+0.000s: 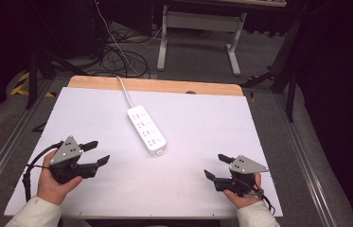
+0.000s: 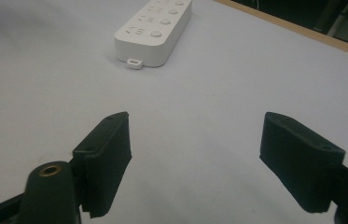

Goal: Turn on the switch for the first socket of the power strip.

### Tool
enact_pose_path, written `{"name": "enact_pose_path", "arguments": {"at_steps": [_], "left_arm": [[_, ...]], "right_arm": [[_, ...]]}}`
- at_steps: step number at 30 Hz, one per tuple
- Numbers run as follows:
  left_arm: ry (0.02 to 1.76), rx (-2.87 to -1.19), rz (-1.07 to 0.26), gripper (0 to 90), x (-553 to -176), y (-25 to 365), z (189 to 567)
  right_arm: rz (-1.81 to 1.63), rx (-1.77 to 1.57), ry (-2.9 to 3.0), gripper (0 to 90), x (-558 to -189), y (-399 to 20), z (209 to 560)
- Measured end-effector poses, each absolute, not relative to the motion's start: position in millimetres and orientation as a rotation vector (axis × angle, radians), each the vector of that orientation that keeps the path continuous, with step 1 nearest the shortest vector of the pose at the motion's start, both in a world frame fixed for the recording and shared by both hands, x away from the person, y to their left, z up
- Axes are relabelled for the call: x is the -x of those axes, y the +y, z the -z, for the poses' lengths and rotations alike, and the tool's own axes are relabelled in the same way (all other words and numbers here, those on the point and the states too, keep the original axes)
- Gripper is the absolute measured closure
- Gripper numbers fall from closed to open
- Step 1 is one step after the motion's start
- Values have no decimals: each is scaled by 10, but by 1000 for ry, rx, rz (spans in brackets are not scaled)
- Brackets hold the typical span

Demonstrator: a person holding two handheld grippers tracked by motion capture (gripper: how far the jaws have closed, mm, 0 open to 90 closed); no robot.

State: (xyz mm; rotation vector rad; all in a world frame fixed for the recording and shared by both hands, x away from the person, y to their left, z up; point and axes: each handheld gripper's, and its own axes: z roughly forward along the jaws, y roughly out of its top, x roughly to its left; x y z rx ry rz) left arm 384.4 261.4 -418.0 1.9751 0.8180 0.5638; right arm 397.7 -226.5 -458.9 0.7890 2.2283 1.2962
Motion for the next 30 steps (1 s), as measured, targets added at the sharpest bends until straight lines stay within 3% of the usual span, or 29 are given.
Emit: {"name": "enact_pose_path", "arguments": {"at_steps": [30], "left_arm": [[831,-2012,-518,412,-4476,2363,3809]], "right_arm": [[-1285,-787,2245,252,-3979,-2253,4616]]}}
